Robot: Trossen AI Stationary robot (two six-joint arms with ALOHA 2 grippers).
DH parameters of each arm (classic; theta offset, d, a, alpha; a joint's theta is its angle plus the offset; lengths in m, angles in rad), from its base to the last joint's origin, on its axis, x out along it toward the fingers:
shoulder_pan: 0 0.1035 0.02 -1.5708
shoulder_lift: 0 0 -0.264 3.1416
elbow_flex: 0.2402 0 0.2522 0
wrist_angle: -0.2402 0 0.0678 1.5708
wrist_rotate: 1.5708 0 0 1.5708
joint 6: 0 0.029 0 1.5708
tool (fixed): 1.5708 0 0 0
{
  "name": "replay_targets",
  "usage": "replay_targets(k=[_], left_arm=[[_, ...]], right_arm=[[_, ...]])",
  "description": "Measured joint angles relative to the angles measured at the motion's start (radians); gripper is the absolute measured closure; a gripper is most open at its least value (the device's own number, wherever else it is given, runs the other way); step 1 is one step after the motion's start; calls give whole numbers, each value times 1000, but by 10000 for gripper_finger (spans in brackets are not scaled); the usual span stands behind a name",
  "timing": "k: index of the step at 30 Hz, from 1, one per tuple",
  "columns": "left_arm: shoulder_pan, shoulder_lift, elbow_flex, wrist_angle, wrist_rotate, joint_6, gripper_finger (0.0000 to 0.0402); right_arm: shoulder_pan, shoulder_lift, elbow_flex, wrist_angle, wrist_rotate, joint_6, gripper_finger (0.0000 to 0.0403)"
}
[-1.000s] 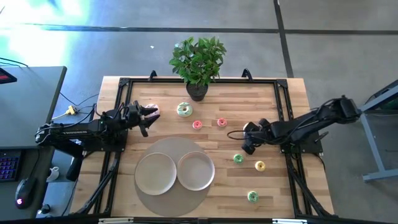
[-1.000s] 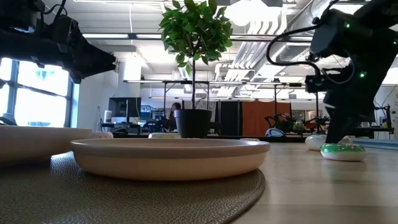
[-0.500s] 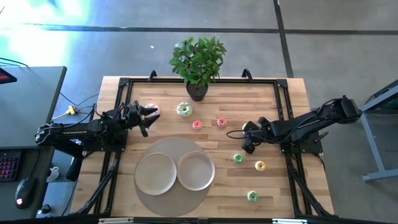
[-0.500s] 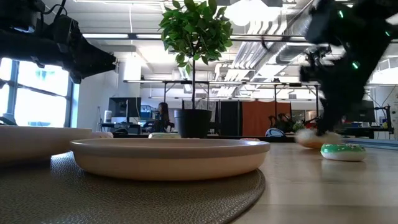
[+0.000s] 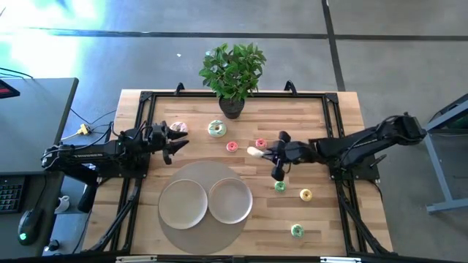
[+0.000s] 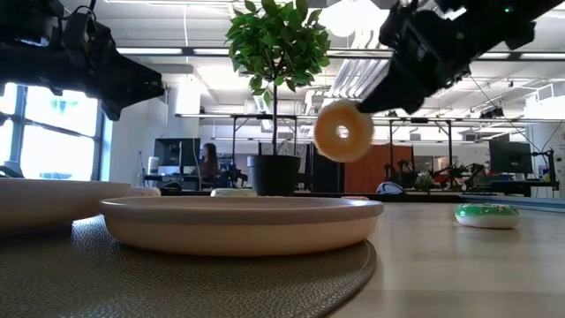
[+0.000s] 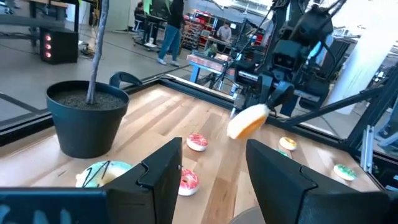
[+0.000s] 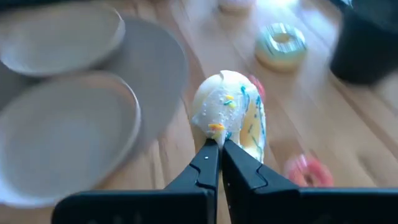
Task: Pick & Place donuts
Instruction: Put the large white donut on the right white plate
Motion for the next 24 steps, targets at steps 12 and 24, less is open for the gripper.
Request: replay_targets(k=[12,24], left_arm=[[0,200,0,214,64,0,225],[0,274,1,249,53,3,225]], right_arm=[[-113,331,88,388,-252,-138,400],[-35,515,461,-78,-454,-339,400]])
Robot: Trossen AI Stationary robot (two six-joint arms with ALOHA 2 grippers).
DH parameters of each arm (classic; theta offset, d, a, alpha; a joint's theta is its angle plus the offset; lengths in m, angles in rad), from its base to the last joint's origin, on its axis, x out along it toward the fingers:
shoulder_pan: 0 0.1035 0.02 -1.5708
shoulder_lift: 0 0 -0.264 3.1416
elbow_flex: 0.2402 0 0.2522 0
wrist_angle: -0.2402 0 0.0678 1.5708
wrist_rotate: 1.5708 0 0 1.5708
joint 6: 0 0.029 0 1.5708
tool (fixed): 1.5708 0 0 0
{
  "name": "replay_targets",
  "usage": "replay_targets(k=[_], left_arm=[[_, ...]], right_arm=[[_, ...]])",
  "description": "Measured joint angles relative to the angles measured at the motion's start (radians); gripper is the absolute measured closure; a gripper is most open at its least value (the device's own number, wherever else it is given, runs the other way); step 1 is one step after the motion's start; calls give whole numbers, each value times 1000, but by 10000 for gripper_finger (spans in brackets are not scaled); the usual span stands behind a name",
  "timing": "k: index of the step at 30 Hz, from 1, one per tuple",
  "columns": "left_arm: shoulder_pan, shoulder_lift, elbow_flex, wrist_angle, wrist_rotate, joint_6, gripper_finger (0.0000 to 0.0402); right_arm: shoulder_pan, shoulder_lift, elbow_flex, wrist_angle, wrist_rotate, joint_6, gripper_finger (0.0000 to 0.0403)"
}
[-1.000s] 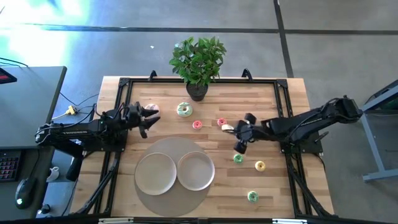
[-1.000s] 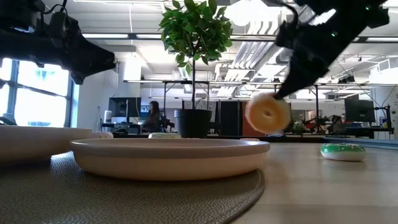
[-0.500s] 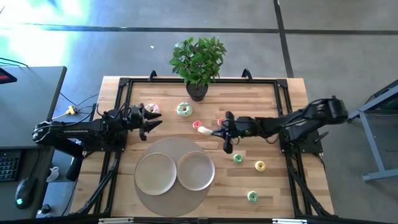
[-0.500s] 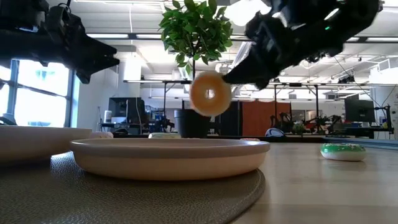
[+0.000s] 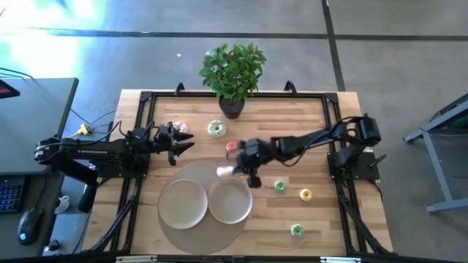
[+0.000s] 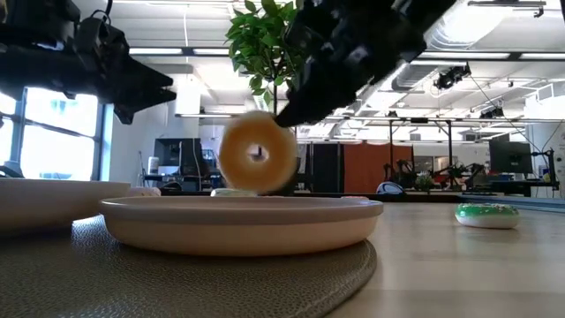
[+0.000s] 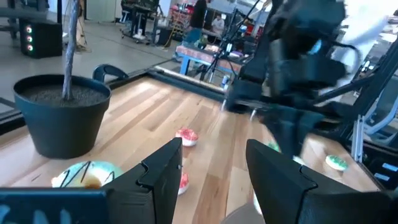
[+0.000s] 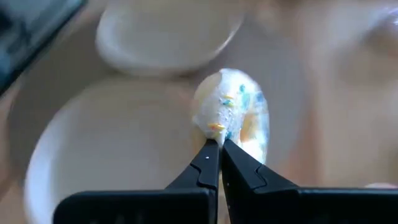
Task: Pick & Place donuts
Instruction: Put the large white donut on the right white plate
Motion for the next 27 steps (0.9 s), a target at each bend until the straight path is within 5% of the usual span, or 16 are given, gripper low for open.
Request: replay_targets(k=[15,27], left_arm=[[0,0,0,-42,-5,0,225],[0,0,1,-43,-31,-4,225]], right_arm=[[155,42,-68,4,163,-3,396],[167,39,-82,40,178,-5,312]])
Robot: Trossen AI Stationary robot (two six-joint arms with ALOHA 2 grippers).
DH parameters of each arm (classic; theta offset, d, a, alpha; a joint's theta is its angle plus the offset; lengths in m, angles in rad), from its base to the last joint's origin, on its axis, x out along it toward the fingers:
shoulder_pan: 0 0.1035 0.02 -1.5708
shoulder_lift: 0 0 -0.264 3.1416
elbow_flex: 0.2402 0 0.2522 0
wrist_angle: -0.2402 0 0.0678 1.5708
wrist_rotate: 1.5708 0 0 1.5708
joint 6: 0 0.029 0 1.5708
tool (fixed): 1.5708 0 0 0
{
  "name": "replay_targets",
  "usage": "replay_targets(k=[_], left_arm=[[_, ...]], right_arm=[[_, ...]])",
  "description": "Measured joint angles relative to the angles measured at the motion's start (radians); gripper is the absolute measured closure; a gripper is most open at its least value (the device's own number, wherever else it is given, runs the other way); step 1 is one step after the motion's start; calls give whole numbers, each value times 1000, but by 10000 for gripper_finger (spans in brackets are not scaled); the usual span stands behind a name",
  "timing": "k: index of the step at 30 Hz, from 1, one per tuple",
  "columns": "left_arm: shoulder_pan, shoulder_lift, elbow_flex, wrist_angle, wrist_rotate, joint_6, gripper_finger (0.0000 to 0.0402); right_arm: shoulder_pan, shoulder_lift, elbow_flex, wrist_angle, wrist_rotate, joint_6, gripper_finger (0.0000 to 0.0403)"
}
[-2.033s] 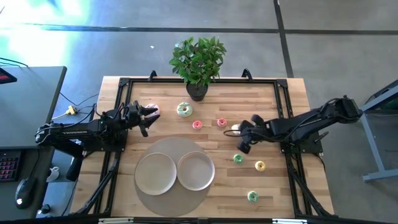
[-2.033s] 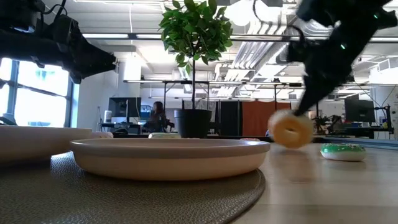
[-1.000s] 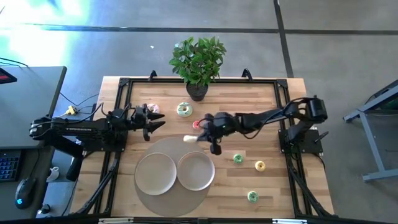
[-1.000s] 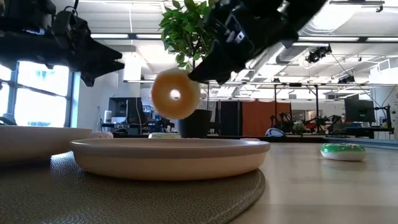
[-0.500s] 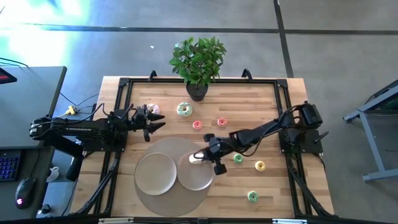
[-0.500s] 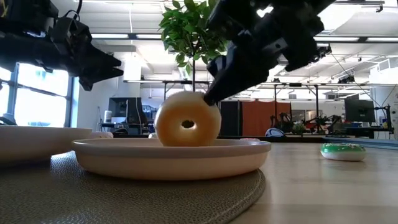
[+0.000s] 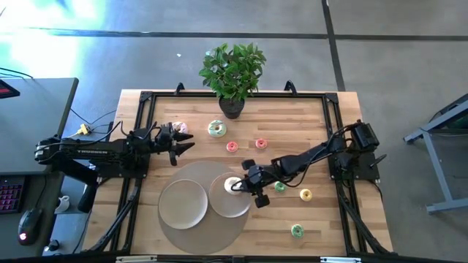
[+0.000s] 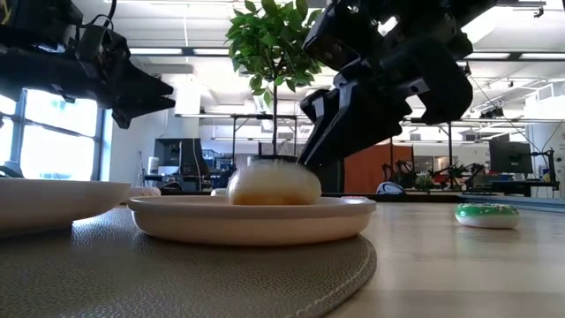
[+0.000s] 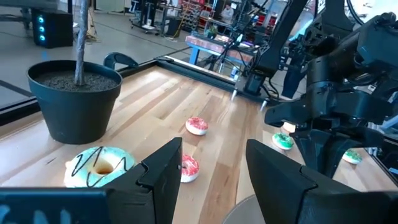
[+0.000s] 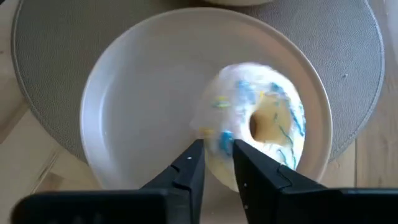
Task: Pick & Place donuts
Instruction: Put the large white donut on the right white plate, then put the large blue donut on the right white plate
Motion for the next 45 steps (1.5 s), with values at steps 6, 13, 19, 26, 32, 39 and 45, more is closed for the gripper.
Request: replay_targets(k=[6,13,19,26,32,39,45], left_arm=[[0,0,77,-106,-10,-7,225],[1,70,245,-463,-185,-35,225],[1,296,351,-519,-195,-5,225],[1,599,486,-523,-204,58,225],[1,822,614,-516,-209,111,225],[19,1047,747,-515,-193,105,225],[121,1192,815,-515,-161,58,225]], right_arm=[[-3,-14,0,4,0,-1,284],[-22,-103,0,-48,77,-113,281],[-86,-207,1,-131,285,-199,280],[-194,-250,1,-236,323,-158,280],[-256,-251,1,-378,393,-34,280],[-298,-251,1,-647,424,139,281],[-297,-251,1,-750,511,216,281]])
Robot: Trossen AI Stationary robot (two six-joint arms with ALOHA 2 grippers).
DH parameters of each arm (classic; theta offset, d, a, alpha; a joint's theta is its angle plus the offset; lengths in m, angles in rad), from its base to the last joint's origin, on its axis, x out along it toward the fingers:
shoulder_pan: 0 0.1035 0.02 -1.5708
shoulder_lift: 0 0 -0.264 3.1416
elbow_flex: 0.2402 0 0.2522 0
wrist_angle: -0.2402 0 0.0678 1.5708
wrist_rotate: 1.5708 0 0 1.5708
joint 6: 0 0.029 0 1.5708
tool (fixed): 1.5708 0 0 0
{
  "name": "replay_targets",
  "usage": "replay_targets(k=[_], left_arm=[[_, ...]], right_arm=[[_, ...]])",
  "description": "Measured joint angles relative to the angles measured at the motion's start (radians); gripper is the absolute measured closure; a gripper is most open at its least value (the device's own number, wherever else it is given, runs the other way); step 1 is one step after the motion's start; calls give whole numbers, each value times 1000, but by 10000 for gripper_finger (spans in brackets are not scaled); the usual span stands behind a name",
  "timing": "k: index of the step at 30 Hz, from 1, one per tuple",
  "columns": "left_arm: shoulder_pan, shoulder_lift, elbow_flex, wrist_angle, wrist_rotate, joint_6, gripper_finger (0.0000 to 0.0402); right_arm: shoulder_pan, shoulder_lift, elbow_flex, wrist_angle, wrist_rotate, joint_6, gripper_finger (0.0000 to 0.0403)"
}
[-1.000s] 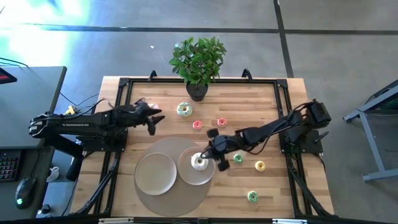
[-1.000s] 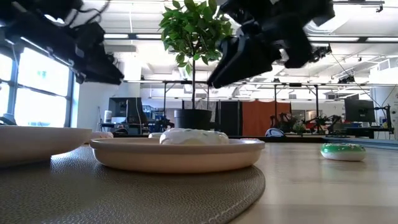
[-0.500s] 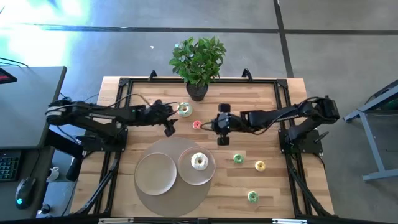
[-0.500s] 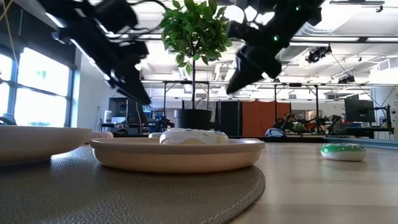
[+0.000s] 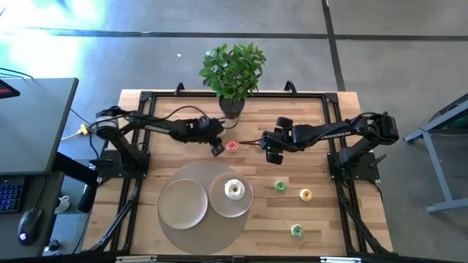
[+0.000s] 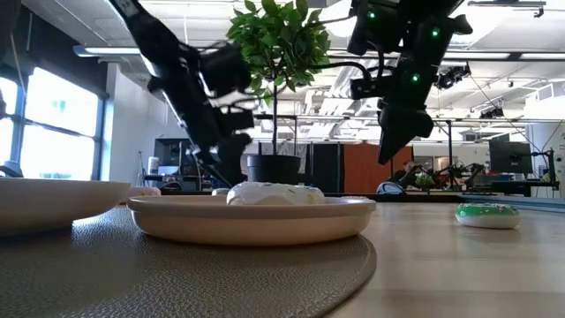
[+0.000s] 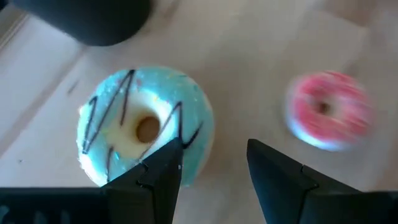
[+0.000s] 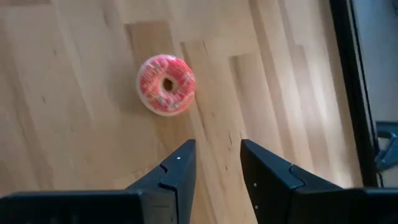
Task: Pick & Place donuts
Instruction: Put the large blue donut on the right white plate
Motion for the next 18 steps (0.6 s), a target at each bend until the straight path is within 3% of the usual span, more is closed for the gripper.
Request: replay_targets(k=[8,11,15,18], left_arm=[[70,63,13,26,59,58,240],[68,64,13,25,40,69,285],[69,65,12,26,17,80,374],[68,65,19,14,3,85,388]], right_arm=[[13,0,0,-4,44,4,281],[13,0,0,-4,57,11,281],[13,0,0,-3,37,11,281],[13,0,0,-2,28,11,281]])
